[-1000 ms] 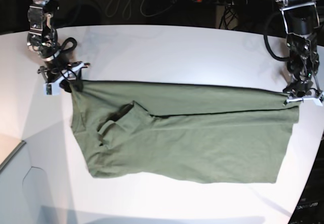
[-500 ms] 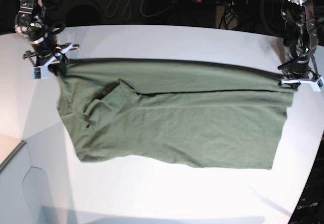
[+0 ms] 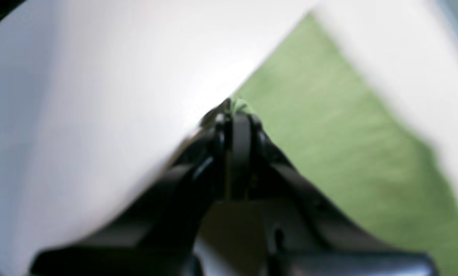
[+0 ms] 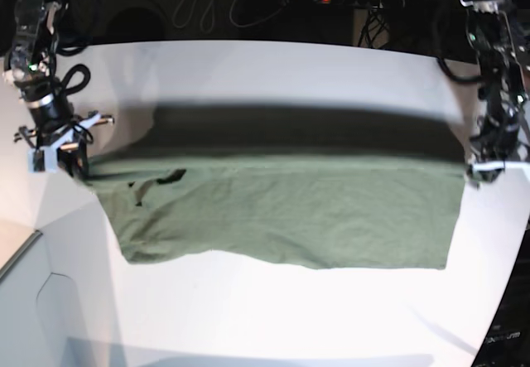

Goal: Layout the t-shirt on the table in an organized manner, then fold the t-shirt properly
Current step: 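Lift the green t-shirt edge with both grippers and lay it flat, then release the t-shirt edge and move both grippers to its corners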

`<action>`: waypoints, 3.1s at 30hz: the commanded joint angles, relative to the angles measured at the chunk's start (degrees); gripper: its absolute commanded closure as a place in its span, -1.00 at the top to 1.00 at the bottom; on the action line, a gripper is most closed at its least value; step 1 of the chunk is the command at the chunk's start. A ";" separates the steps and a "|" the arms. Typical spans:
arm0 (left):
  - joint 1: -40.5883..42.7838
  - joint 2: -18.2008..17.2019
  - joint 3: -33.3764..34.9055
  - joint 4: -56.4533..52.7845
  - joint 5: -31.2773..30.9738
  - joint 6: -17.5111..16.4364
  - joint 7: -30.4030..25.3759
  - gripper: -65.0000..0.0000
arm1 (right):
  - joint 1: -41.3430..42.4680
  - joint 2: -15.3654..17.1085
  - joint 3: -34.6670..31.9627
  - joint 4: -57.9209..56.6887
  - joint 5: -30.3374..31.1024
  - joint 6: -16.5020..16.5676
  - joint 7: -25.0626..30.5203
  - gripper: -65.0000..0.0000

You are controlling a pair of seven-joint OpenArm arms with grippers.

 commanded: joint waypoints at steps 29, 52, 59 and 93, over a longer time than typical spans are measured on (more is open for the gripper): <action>3.74 5.09 -12.81 -4.89 0.79 -0.40 8.57 -1.00 | -10.02 -7.35 7.46 -2.91 0.32 8.95 2.15 -1.00; 3.65 4.74 -12.81 -2.34 0.18 -0.49 9.19 -0.92 | -16.17 -7.35 10.54 -0.62 0.58 9.04 7.33 0.04; 5.32 5.18 -12.81 6.36 0.18 -0.49 9.19 -0.08 | -13.45 -10.25 16.60 5.44 0.58 9.04 7.07 0.25; -40.83 -4.49 27.01 -62.65 17.41 -0.49 -26.59 0.45 | 34.82 -3.13 9.75 -36.05 -14.63 8.69 -6.12 0.24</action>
